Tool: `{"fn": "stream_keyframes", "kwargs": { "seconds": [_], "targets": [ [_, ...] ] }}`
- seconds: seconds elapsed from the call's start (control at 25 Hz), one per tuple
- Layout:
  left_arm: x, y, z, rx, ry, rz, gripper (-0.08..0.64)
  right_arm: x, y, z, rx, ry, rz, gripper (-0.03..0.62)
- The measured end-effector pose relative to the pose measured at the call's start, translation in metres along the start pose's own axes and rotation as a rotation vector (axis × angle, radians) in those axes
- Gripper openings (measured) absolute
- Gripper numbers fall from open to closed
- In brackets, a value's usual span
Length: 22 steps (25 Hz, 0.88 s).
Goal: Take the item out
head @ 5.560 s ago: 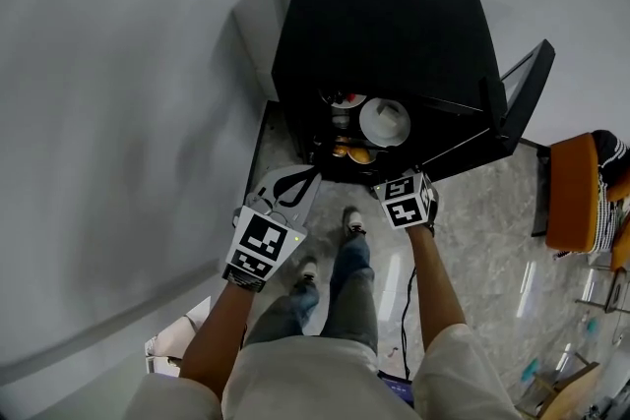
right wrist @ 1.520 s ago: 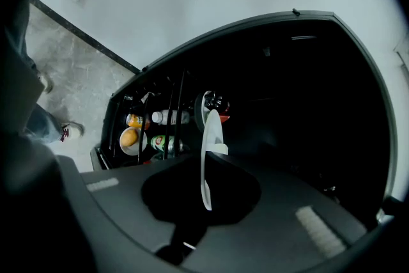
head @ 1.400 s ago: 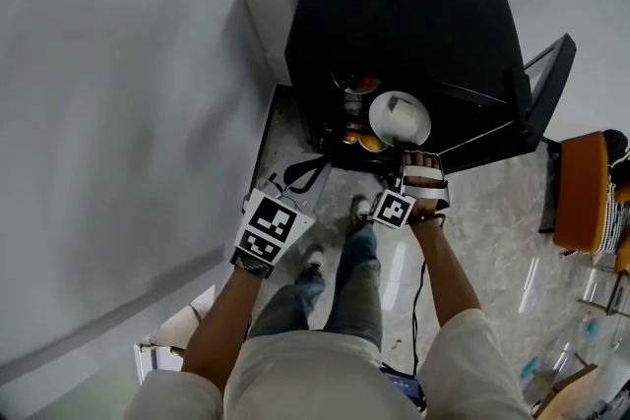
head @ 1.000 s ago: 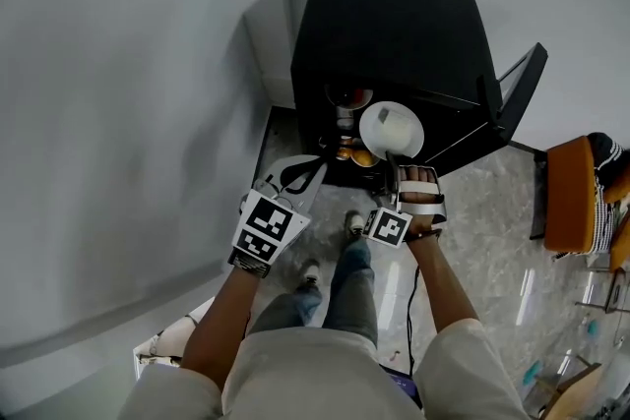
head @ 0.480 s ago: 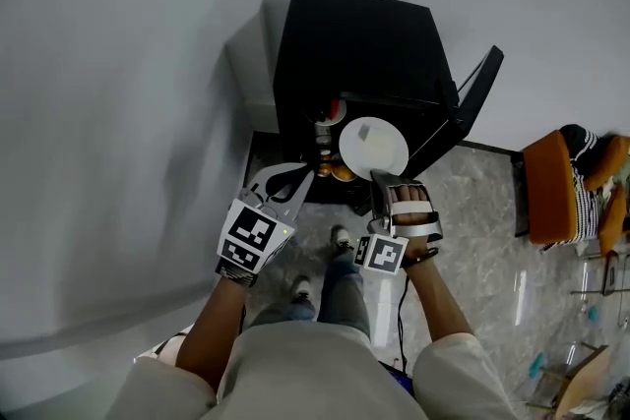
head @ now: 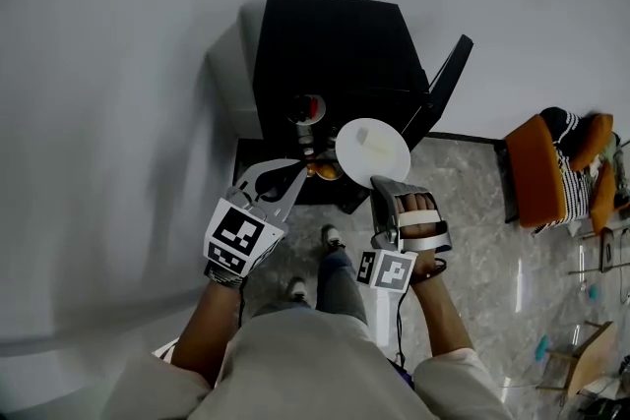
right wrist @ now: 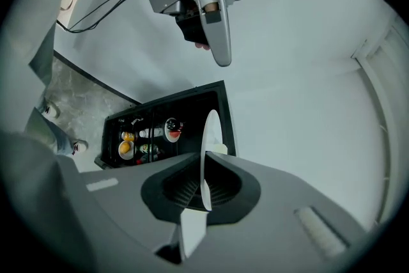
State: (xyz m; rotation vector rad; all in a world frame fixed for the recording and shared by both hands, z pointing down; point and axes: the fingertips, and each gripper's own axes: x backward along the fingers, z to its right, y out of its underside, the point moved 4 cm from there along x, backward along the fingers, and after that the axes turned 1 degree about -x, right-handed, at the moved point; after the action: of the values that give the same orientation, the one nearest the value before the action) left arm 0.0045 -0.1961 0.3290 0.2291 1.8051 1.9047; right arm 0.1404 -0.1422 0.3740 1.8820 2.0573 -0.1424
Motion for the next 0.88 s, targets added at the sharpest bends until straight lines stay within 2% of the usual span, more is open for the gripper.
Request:
{"fn": "stream_keyframes", "kwargs": {
  "seconds": [0.2, 0.56, 0.88],
  "targets": [
    [-0.008, 0.001, 0.007, -0.026, 0.022, 0.005, 0.003, 0.017, 0.0, 0.008, -0.017, 0.024, 0.005, 0.015],
    [-0.01, -0.009, 0.018, -0.127, 0.02, 0.009, 0.003, 0.036, -0.007, 0.03, -0.043, 0.043, 0.019, 0.015],
    [-0.006, -0.016, 0.021, -0.139, 0.013, 0.025, 0.003, 0.035, -0.006, 0.029, -0.033, 0.027, 0.004, 0.015]
  ]
}}
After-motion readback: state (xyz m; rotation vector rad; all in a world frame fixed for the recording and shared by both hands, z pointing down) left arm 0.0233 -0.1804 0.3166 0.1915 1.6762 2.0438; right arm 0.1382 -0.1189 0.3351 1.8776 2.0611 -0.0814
